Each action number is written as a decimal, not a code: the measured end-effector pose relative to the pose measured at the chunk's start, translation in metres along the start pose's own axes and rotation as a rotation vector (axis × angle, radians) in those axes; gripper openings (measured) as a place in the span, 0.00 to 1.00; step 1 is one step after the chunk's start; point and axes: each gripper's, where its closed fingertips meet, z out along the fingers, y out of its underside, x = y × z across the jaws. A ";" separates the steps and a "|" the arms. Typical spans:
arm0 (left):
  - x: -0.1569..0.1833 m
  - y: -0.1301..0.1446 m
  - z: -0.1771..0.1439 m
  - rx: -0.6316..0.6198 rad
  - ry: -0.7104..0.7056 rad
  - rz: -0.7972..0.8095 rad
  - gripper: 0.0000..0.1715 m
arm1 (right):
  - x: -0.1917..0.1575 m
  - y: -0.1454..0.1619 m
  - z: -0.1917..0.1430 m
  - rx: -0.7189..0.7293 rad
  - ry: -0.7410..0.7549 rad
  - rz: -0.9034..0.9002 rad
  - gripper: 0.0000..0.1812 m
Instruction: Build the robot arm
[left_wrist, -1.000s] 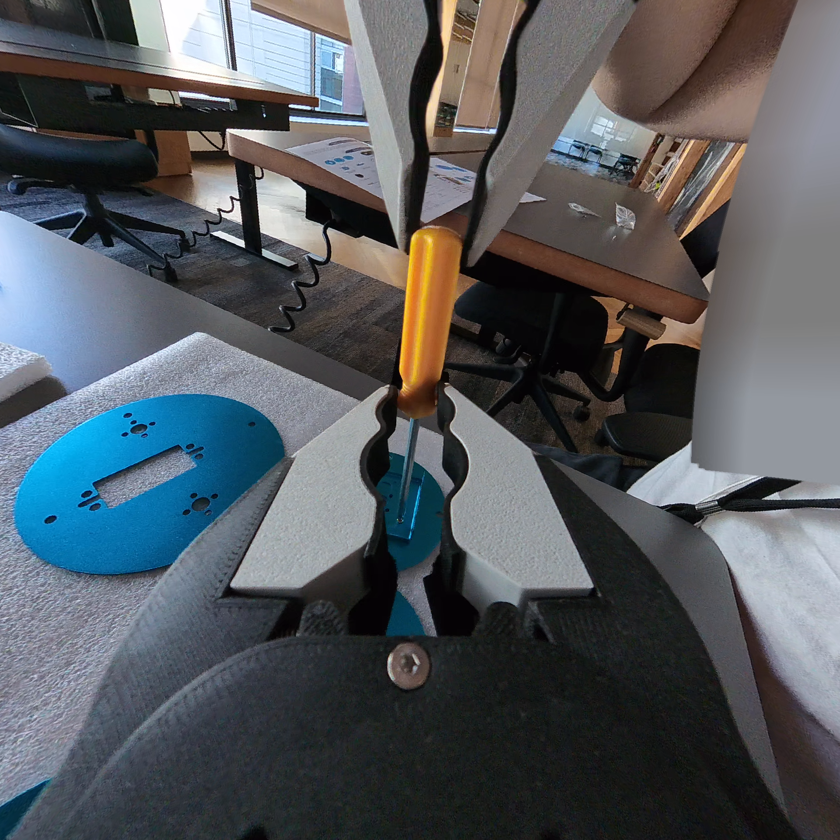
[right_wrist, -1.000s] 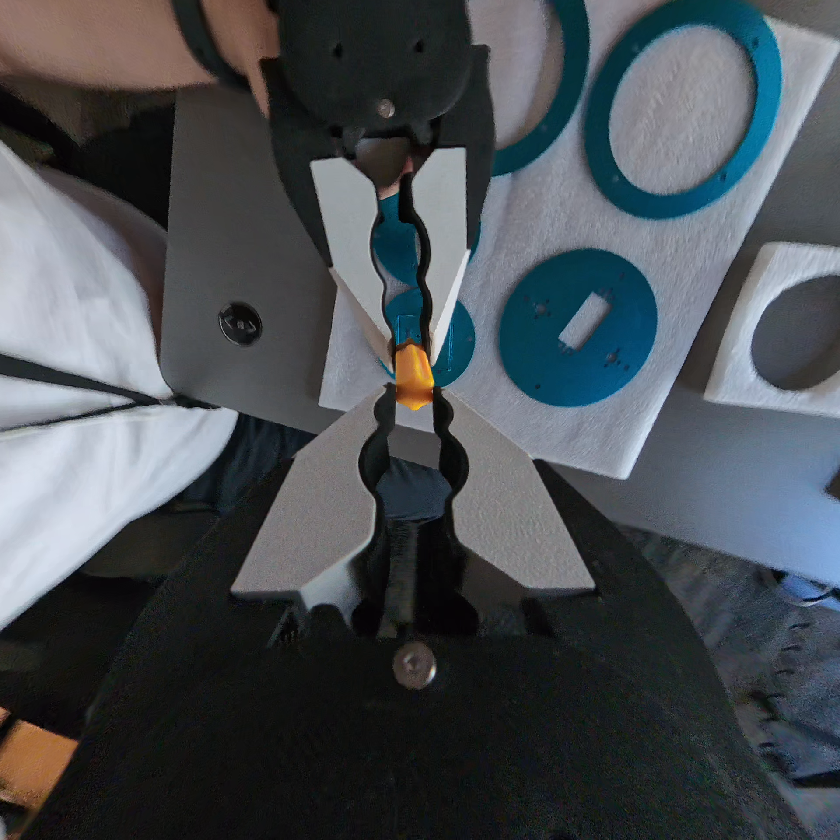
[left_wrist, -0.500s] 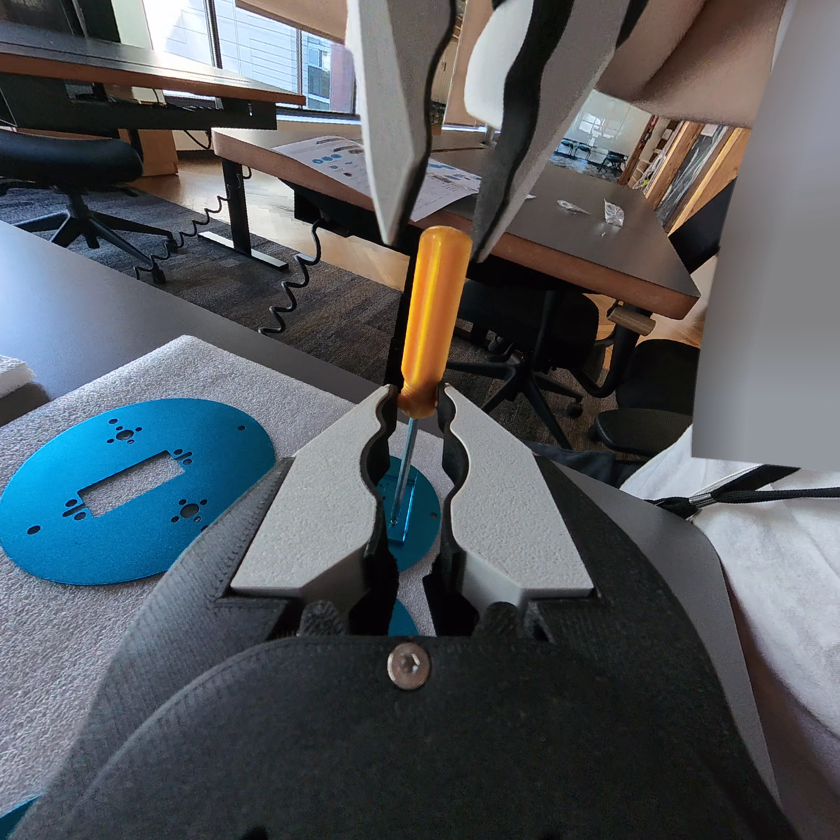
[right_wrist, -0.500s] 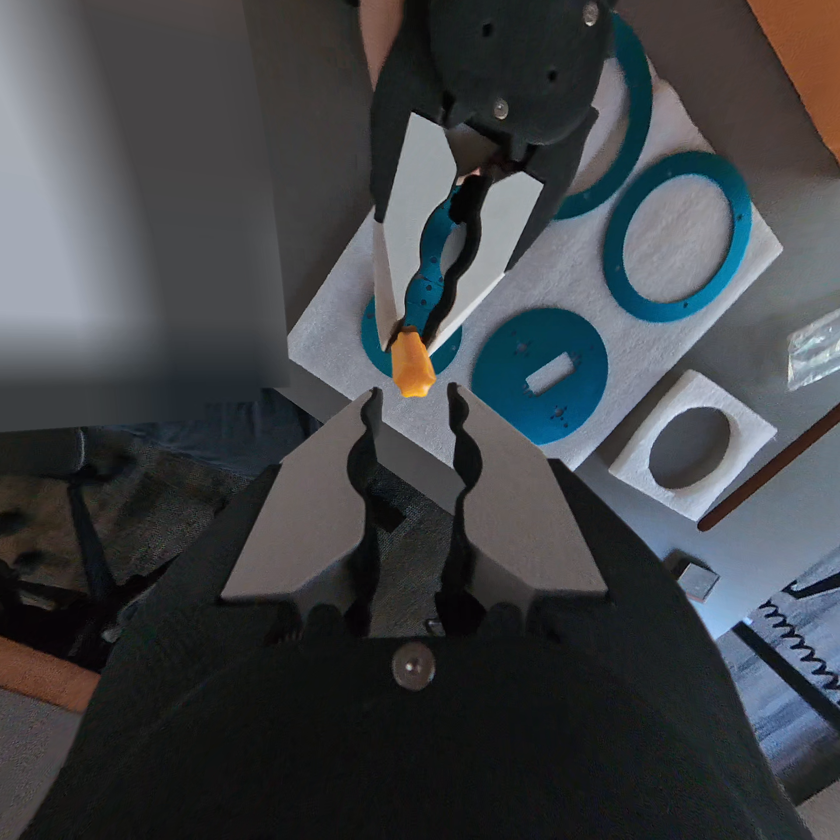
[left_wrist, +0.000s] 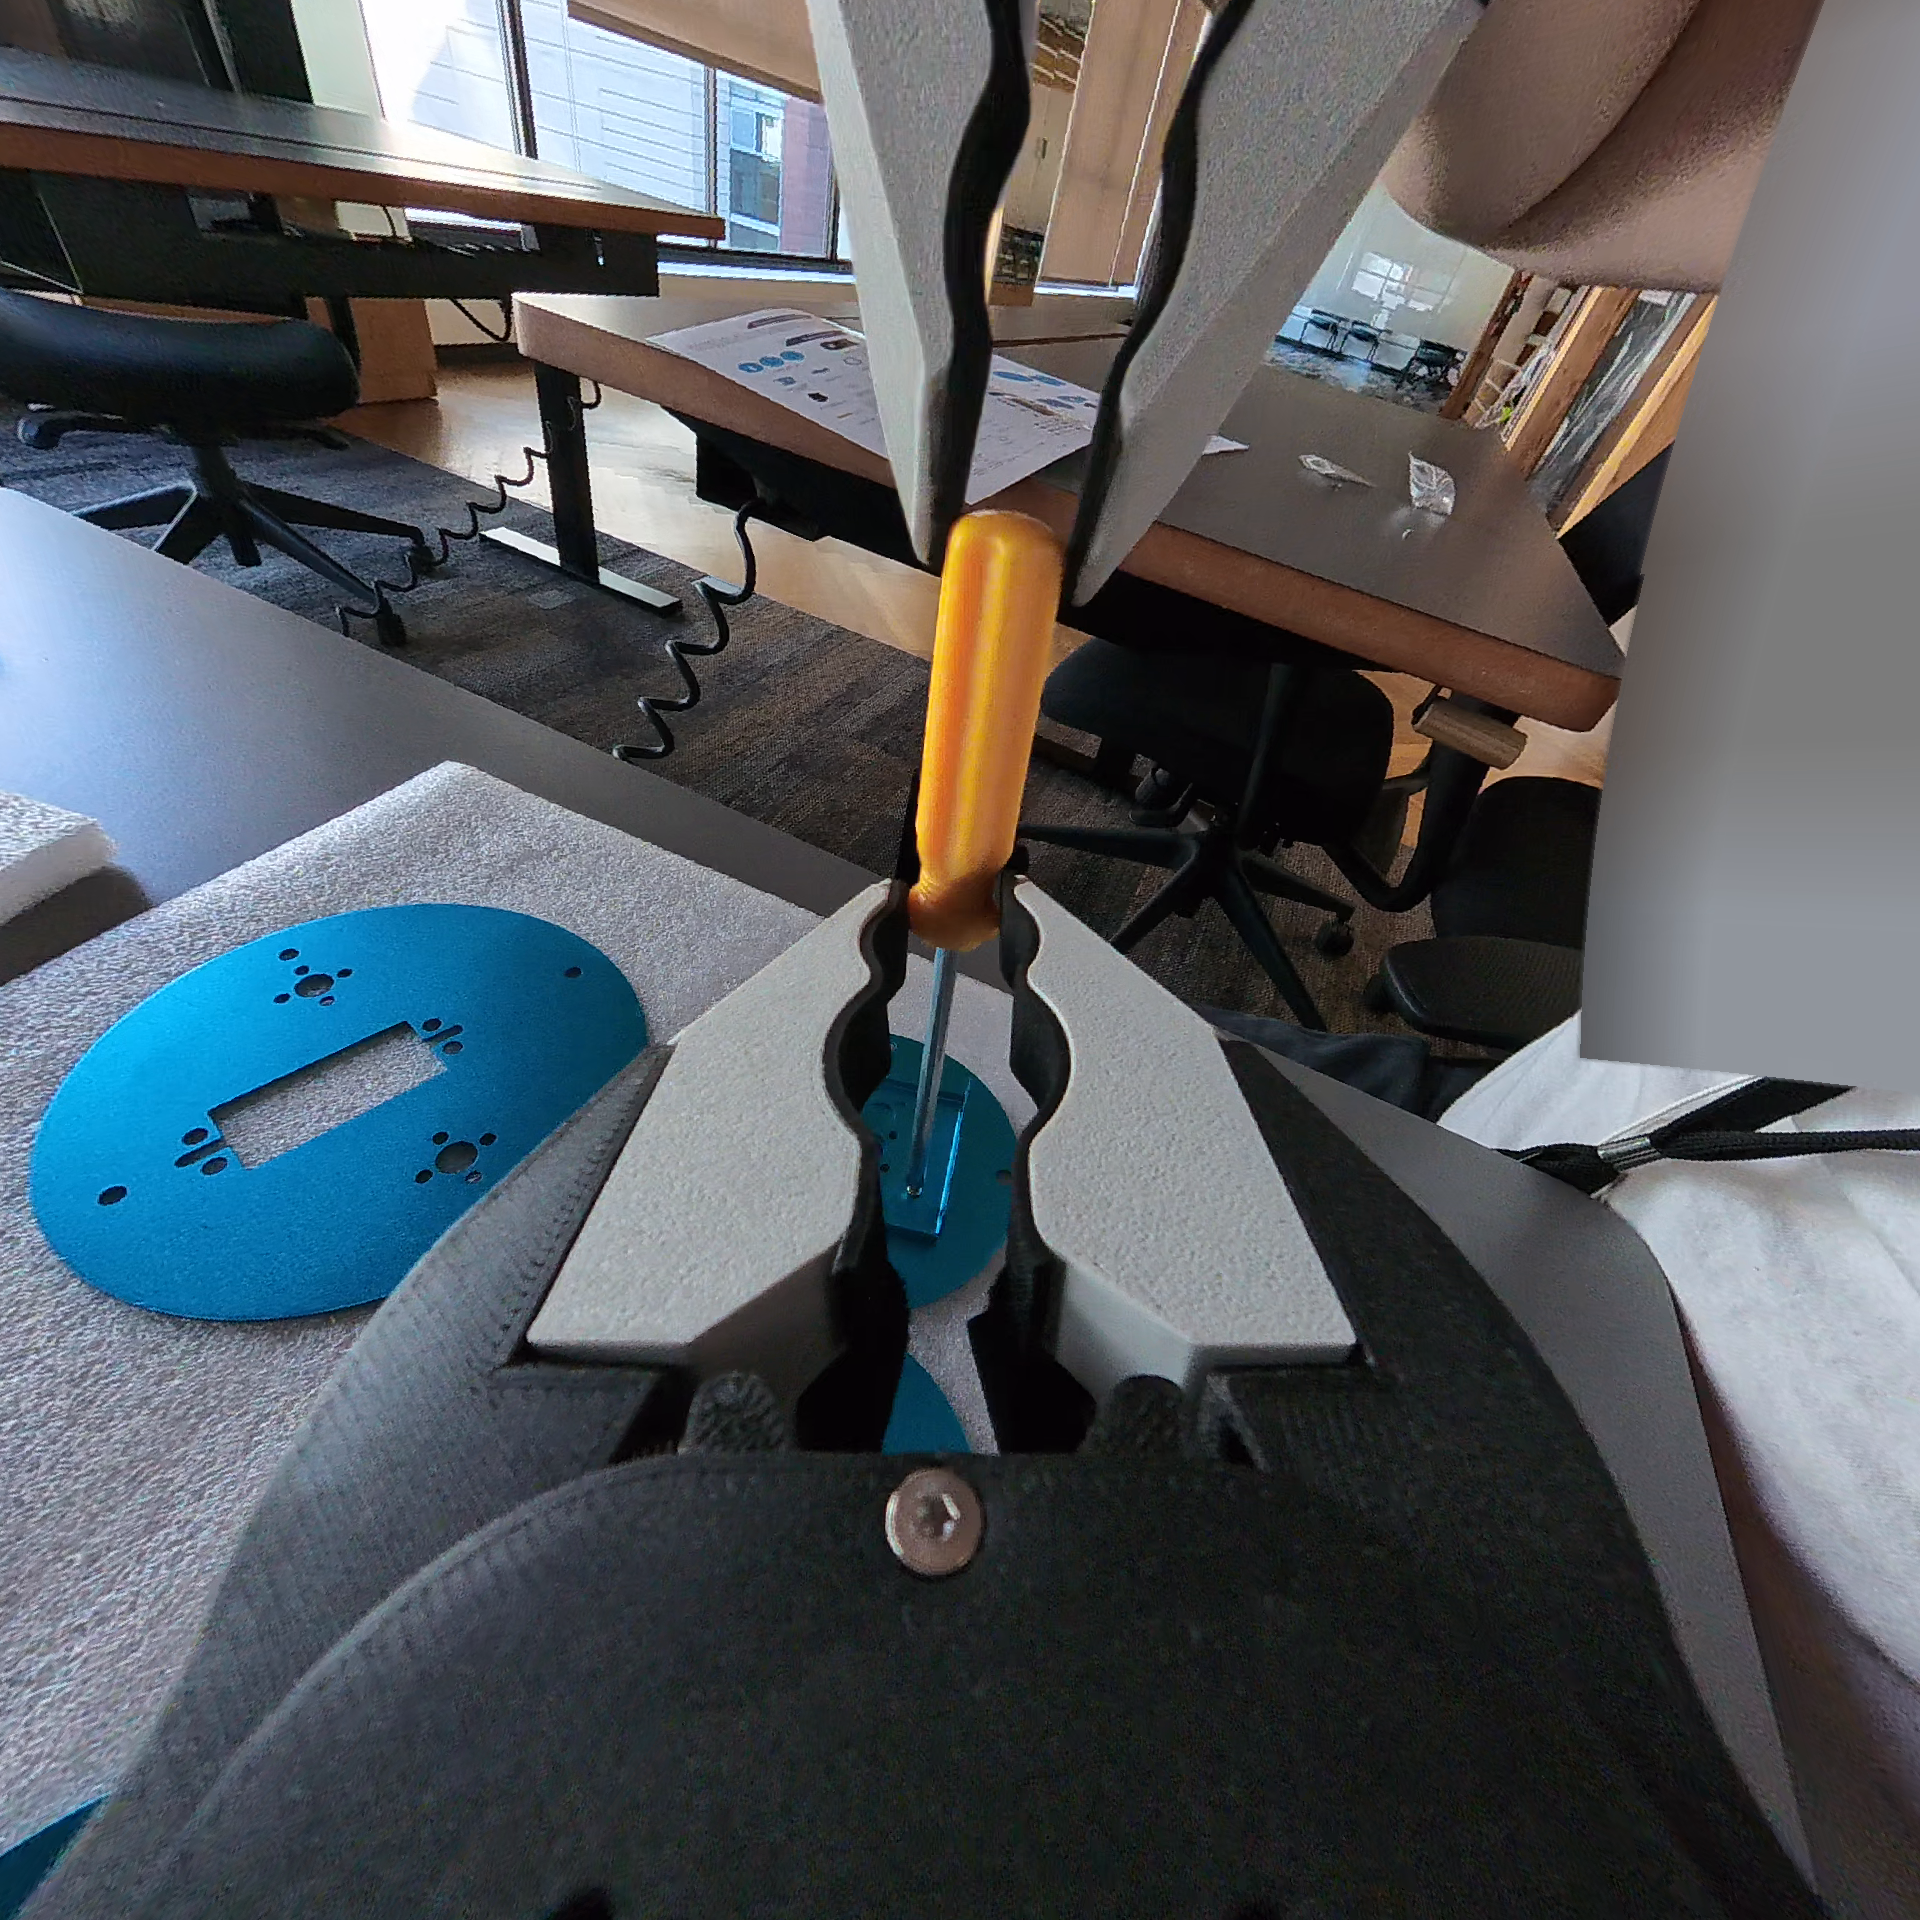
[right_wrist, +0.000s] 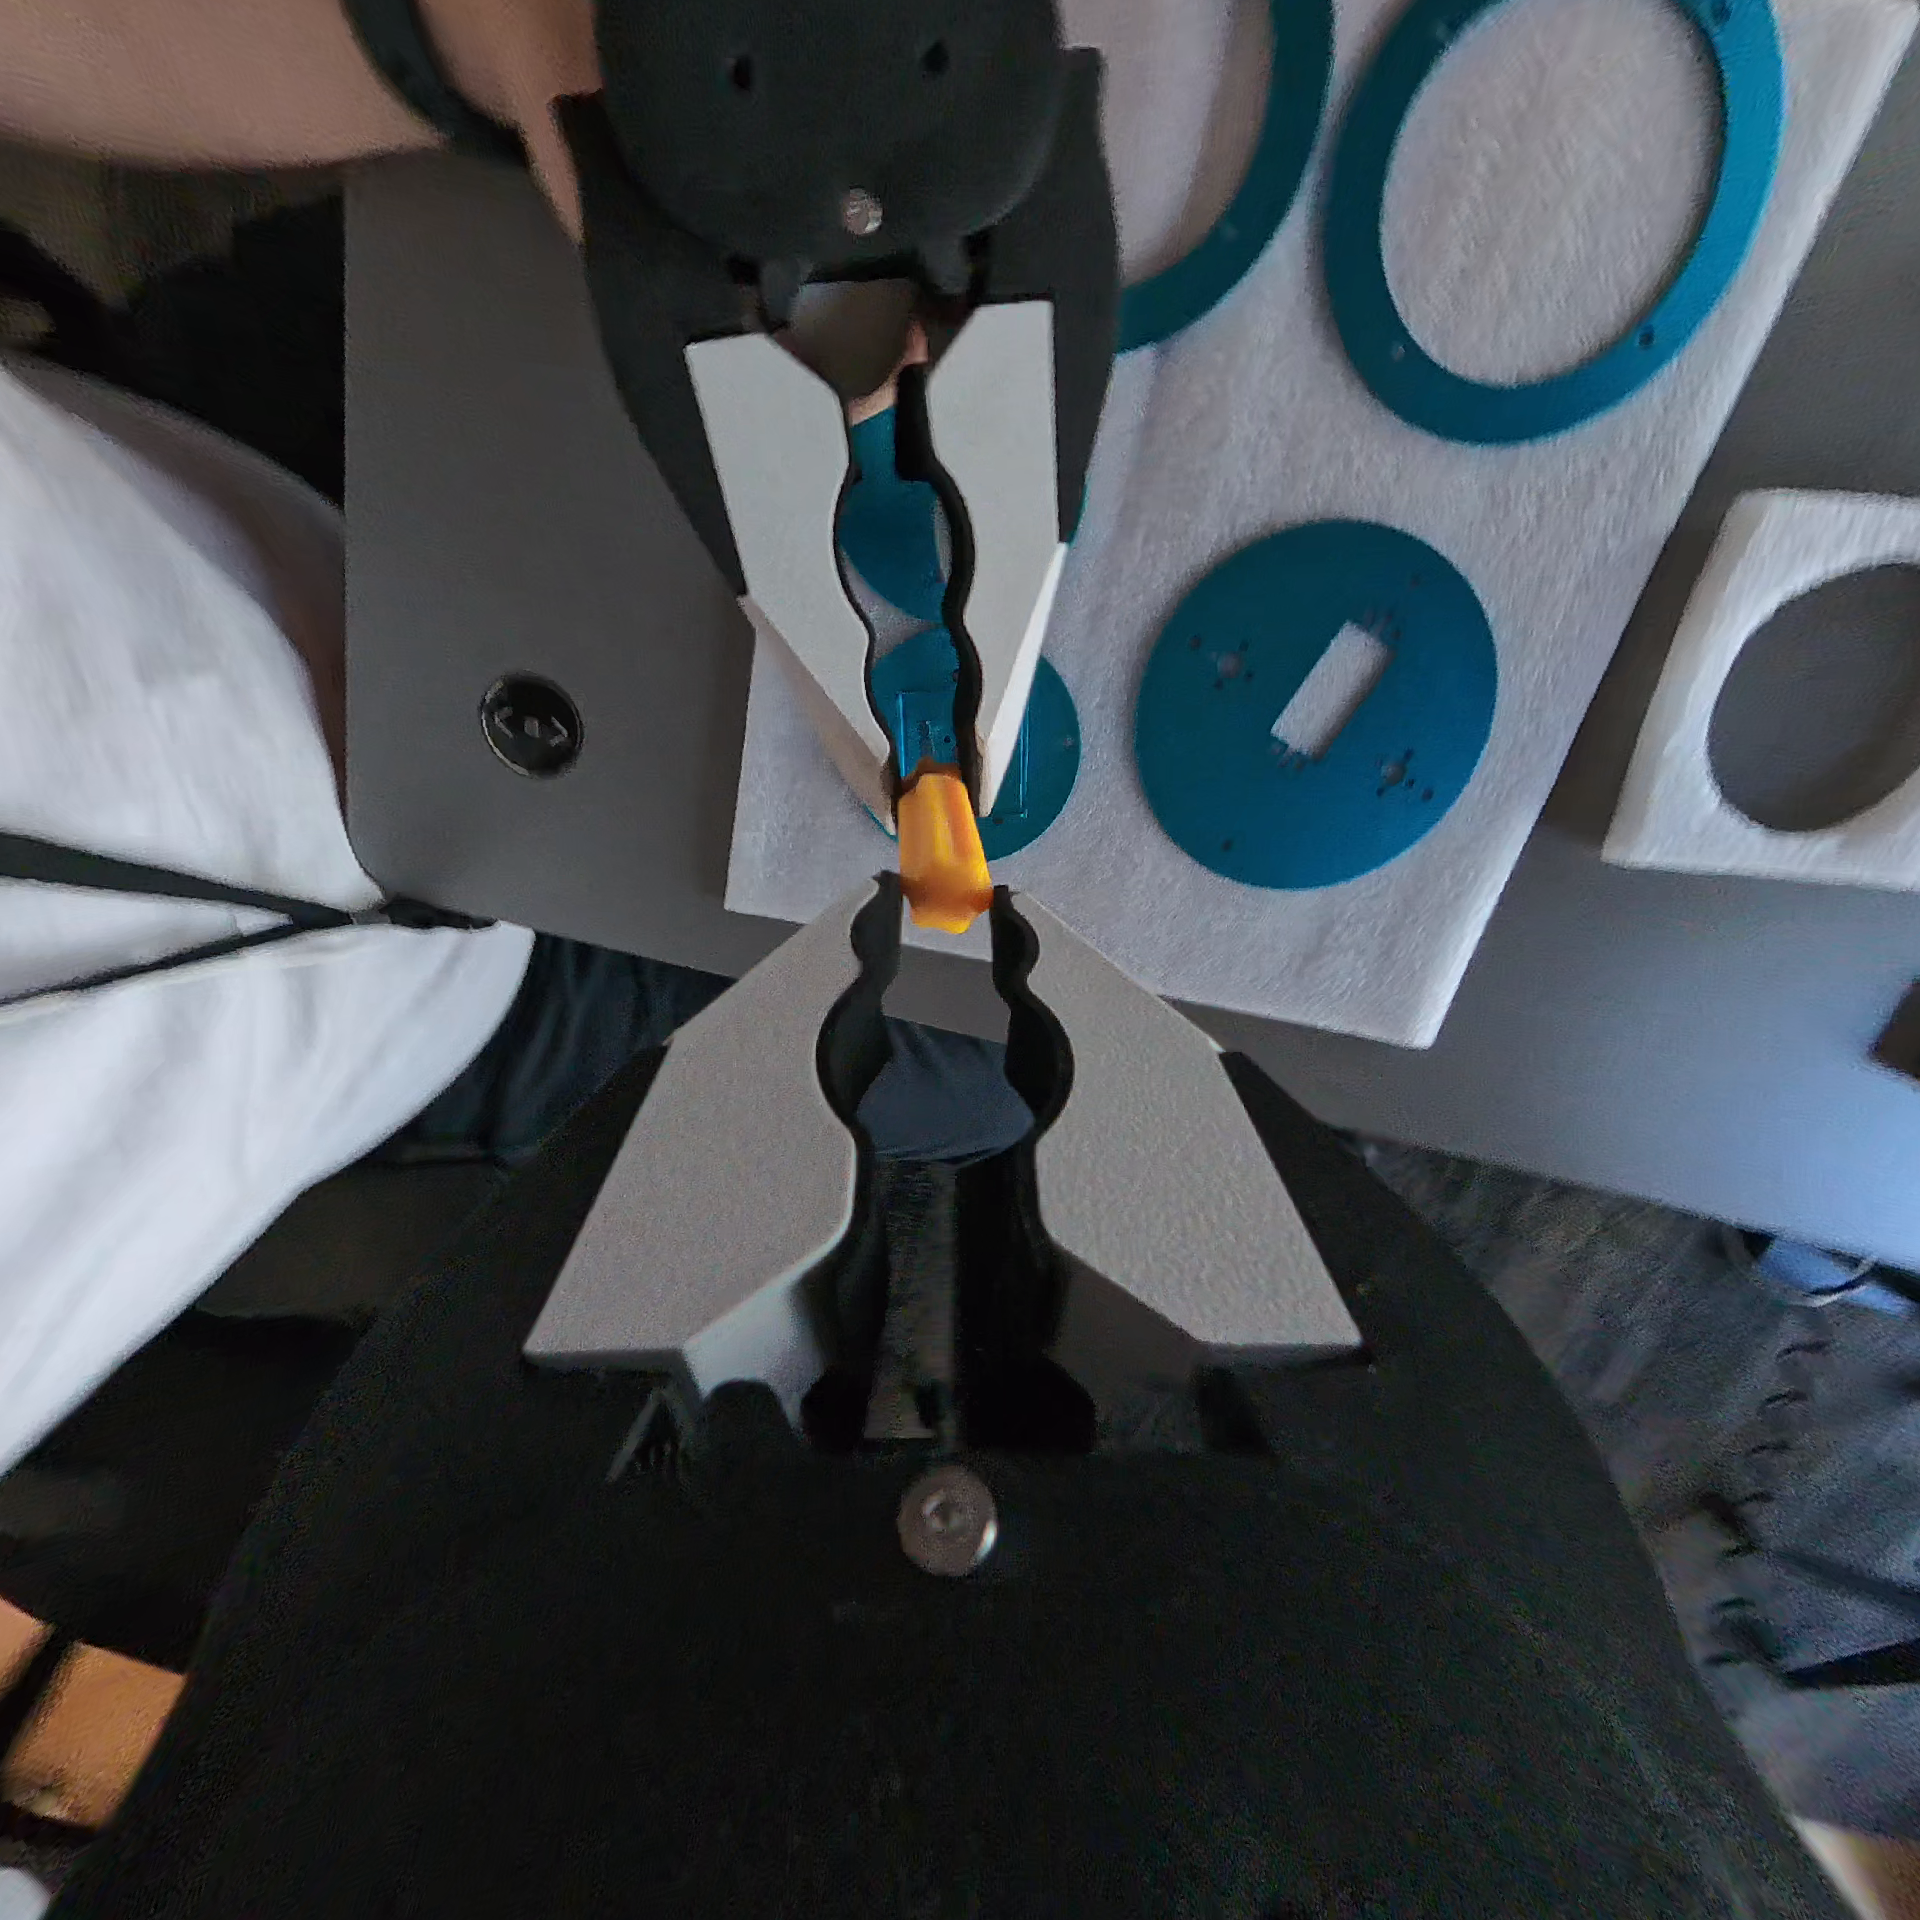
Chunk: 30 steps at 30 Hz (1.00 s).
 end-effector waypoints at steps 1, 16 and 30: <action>0.000 0.000 0.000 -0.001 0.000 -0.001 0.09 | 0.000 0.000 0.000 0.003 0.007 0.081 0.09; 0.004 0.001 0.001 -0.006 0.021 0.005 0.09 | -0.009 0.000 0.000 0.040 0.022 -0.446 0.09; 0.001 0.001 0.000 -0.009 0.002 0.005 0.10 | -0.001 0.000 0.005 0.020 -0.007 0.201 0.09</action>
